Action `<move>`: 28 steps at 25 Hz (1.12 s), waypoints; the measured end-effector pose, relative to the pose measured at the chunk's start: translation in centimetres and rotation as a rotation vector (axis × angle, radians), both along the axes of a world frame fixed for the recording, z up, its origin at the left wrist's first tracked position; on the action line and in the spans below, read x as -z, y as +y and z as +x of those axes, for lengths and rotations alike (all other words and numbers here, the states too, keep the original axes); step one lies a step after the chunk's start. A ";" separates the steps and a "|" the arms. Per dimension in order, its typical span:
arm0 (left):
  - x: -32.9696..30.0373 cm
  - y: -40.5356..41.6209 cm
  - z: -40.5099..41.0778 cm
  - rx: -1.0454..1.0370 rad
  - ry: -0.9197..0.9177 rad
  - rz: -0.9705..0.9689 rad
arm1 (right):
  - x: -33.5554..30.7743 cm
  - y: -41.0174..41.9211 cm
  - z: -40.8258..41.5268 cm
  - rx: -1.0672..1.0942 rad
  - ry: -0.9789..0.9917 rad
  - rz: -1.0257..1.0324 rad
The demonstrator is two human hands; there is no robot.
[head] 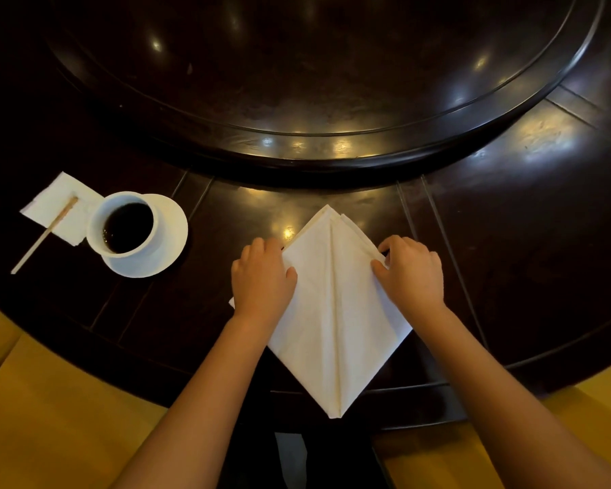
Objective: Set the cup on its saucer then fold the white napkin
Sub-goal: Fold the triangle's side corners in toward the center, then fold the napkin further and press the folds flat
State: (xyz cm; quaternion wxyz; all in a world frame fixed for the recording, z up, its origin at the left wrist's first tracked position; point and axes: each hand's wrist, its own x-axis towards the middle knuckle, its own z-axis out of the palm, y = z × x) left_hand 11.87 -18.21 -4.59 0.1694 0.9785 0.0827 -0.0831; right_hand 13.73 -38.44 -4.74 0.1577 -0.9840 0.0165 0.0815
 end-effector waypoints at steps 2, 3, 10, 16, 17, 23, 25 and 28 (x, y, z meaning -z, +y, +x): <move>-0.1 0.0 0.4 -0.058 0.033 -0.087 | -0.1 0.2 0.1 0.009 0.013 -0.004; -0.1 0.0 0.5 -0.055 0.041 -0.089 | -0.2 0.4 0.2 0.013 0.021 0.000; -0.9 1.1 0.7 -0.095 0.146 -0.265 | -0.7 -0.1 0.8 0.099 0.209 0.223; -4.3 2.4 2.2 -0.087 0.015 -0.392 | -3.9 -1.1 3.1 0.132 0.235 0.510; -5.6 2.5 2.8 -0.082 -0.075 -0.418 | -5.2 -1.3 3.7 0.139 0.177 0.546; -12.9 2.7 4.2 0.115 -0.614 -0.417 | -13.9 -2.3 4.5 -0.010 -0.333 0.701; -13.3 3.1 3.0 0.190 -0.706 -0.383 | -15.6 -2.9 2.8 -0.150 -0.476 0.650; -9.9 3.7 -1.0 0.318 -0.586 -0.354 | -13.5 -4.1 -1.3 -0.357 -0.416 0.466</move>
